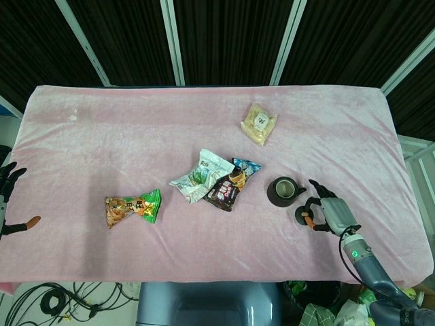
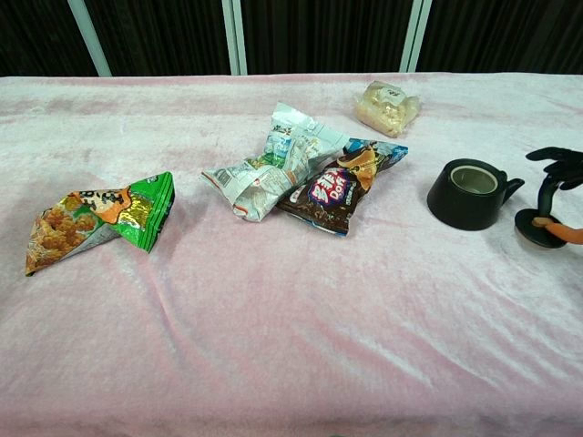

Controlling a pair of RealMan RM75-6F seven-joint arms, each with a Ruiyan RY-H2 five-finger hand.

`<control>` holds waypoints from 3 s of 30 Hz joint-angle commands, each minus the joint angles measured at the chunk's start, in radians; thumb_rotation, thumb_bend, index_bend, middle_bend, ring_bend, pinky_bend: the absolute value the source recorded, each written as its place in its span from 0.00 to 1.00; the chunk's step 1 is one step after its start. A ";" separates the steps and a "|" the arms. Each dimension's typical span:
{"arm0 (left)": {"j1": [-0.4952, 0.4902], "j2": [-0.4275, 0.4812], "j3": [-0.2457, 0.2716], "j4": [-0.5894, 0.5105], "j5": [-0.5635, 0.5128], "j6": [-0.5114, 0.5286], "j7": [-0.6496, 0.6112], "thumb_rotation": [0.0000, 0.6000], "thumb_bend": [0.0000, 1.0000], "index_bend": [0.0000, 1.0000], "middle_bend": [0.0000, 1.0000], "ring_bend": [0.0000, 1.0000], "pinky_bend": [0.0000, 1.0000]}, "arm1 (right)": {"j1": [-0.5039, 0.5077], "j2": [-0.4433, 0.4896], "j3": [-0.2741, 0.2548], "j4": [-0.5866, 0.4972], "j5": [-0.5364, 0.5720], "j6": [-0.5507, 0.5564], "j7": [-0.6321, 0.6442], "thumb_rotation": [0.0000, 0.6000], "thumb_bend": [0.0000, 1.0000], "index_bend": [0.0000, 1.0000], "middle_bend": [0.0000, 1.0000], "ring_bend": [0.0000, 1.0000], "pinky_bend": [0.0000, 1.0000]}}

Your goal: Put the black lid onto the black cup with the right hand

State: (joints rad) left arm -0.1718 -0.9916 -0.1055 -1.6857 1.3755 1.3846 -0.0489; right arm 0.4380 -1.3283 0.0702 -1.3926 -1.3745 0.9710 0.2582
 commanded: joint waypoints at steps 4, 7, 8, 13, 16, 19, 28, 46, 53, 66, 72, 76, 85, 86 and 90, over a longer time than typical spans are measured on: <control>0.000 0.000 0.000 -0.001 0.001 0.000 0.001 1.00 0.09 0.12 0.01 0.00 0.03 | -0.024 0.087 0.020 -0.082 -0.012 0.063 0.019 1.00 0.41 0.71 0.00 0.08 0.16; -0.001 0.000 0.000 -0.002 0.001 -0.001 0.003 1.00 0.09 0.12 0.01 0.00 0.03 | -0.023 0.129 0.041 -0.123 -0.007 0.083 0.008 1.00 0.42 0.71 0.00 0.08 0.16; -0.001 0.000 0.000 -0.002 0.001 -0.001 0.003 1.00 0.09 0.12 0.01 0.00 0.03 | -0.020 0.140 0.047 -0.134 -0.003 0.083 0.001 1.00 0.42 0.71 0.00 0.08 0.16; -0.001 -0.001 -0.001 -0.002 0.000 0.001 0.005 1.00 0.09 0.12 0.01 0.00 0.03 | 0.033 0.173 0.087 -0.175 0.032 0.026 -0.044 1.00 0.42 0.71 0.00 0.08 0.16; 0.000 -0.001 -0.001 -0.001 -0.001 0.002 0.006 1.00 0.09 0.12 0.01 0.00 0.03 | 0.080 0.173 0.108 -0.178 0.069 -0.041 -0.078 1.00 0.41 0.71 0.00 0.08 0.16; 0.001 -0.001 -0.002 -0.001 -0.001 0.004 0.006 1.00 0.09 0.12 0.01 0.00 0.03 | 0.135 0.157 0.131 -0.169 0.117 -0.109 -0.121 1.00 0.42 0.71 0.00 0.08 0.16; -0.001 -0.002 -0.003 0.001 -0.002 0.000 0.004 1.00 0.09 0.12 0.01 0.00 0.03 | 0.230 0.108 0.167 -0.138 0.236 -0.210 -0.210 1.00 0.41 0.71 0.00 0.08 0.16; -0.002 -0.003 -0.005 0.000 -0.006 -0.001 0.002 1.00 0.09 0.12 0.01 0.00 0.03 | 0.289 0.034 0.145 -0.052 0.380 -0.281 -0.281 1.00 0.41 0.71 0.00 0.08 0.16; -0.003 -0.004 -0.005 -0.001 -0.004 -0.001 0.006 1.00 0.09 0.12 0.01 0.00 0.03 | 0.294 0.016 0.136 -0.021 0.388 -0.287 -0.280 1.00 0.41 0.71 0.00 0.08 0.16; -0.004 -0.004 -0.005 -0.002 -0.005 -0.002 0.007 1.00 0.09 0.12 0.01 0.00 0.03 | 0.293 0.007 0.126 -0.004 0.384 -0.290 -0.266 1.00 0.41 0.71 0.00 0.08 0.16; -0.004 -0.003 -0.007 -0.001 -0.008 -0.003 0.003 1.00 0.09 0.12 0.01 0.00 0.03 | 0.297 -0.005 0.124 0.007 0.383 -0.295 -0.260 1.00 0.41 0.71 0.00 0.08 0.16; -0.004 -0.003 -0.006 -0.001 -0.007 -0.003 0.002 1.00 0.09 0.12 0.01 0.00 0.03 | 0.297 -0.013 0.120 0.020 0.385 -0.297 -0.257 1.00 0.41 0.71 0.00 0.08 0.16; -0.004 -0.002 -0.007 -0.001 -0.007 -0.003 -0.002 1.00 0.09 0.12 0.01 0.00 0.03 | 0.287 -0.013 0.110 0.026 0.378 -0.306 -0.234 1.00 0.27 0.57 0.00 0.07 0.16; -0.004 -0.003 -0.006 -0.001 -0.006 -0.003 -0.001 1.00 0.09 0.12 0.01 0.00 0.03 | 0.286 -0.012 0.109 0.025 0.376 -0.308 -0.230 1.00 0.27 0.53 0.00 0.06 0.16; -0.004 -0.003 -0.007 -0.001 -0.007 -0.002 0.000 1.00 0.09 0.12 0.01 0.00 0.03 | 0.286 -0.012 0.107 0.027 0.368 -0.303 -0.231 1.00 0.24 0.33 0.00 0.05 0.16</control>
State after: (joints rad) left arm -0.1753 -0.9948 -0.1123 -1.6871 1.3683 1.3823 -0.0488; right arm 0.7239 -1.3399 0.1776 -1.3659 -1.0070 0.6671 0.0280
